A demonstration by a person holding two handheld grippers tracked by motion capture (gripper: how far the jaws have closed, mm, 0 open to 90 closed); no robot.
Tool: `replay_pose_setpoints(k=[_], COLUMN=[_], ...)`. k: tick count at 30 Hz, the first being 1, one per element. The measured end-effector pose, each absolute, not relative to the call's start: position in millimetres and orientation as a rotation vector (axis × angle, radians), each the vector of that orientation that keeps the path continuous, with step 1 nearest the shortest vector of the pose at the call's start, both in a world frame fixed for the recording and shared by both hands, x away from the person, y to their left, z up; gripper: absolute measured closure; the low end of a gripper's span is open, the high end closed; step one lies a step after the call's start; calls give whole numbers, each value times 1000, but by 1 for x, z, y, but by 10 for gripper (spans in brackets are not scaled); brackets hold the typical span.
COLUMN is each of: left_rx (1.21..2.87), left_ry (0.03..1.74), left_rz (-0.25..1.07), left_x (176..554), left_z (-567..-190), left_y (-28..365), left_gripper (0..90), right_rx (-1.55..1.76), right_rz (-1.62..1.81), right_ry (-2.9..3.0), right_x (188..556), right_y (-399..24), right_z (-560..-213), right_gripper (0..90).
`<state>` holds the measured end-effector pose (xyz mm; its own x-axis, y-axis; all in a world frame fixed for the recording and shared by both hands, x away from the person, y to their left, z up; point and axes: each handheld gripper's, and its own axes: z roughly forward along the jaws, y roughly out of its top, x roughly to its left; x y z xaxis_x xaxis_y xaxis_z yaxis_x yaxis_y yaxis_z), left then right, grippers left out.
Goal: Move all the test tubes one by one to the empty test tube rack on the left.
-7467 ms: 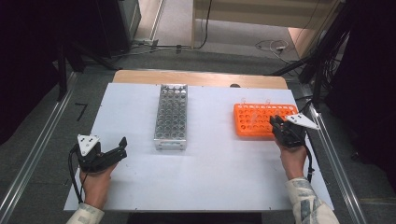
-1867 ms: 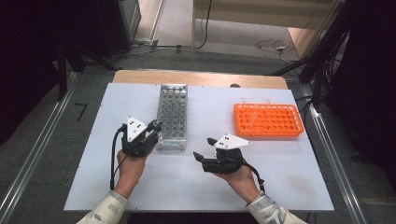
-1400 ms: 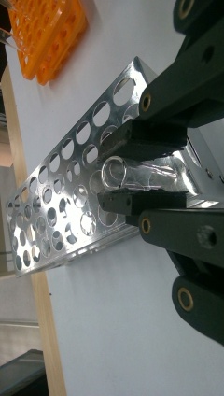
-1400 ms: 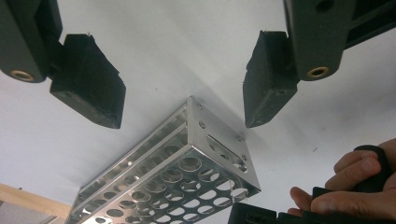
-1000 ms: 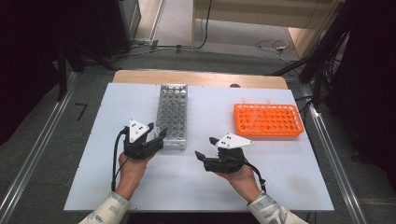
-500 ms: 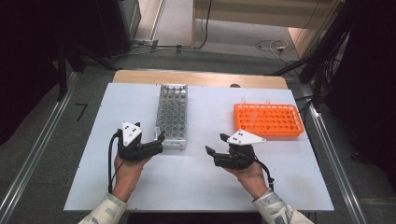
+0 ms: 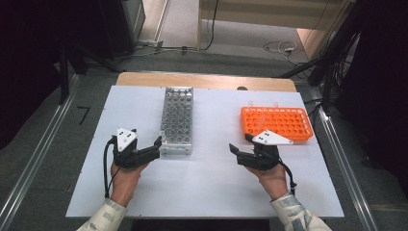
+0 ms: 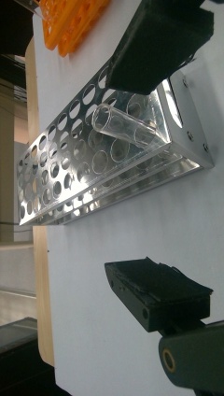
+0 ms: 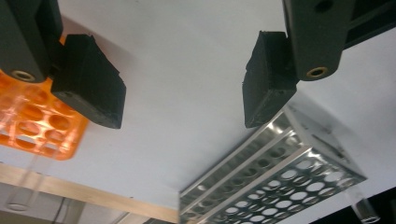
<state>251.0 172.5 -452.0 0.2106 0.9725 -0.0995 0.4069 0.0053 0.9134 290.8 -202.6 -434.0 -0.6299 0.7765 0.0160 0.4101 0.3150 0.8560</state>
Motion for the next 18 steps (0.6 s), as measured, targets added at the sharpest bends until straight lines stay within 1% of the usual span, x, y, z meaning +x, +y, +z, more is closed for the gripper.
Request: replay_pose_setpoints(k=[8, 18], left_rx=[1562, 1563], left_ry=[1349, 1346], left_rz=[776, 771], left_x=[251, 251], left_z=[-453, -453], left_y=[172, 171], left_gripper=[107, 107], right_rx=[1132, 1215], right_rz=[1199, 1139], right_ry=[2117, 2052], right_x=[303, 319], right_y=[-224, -240], right_z=[-437, -443], right_gripper=[289, 293])
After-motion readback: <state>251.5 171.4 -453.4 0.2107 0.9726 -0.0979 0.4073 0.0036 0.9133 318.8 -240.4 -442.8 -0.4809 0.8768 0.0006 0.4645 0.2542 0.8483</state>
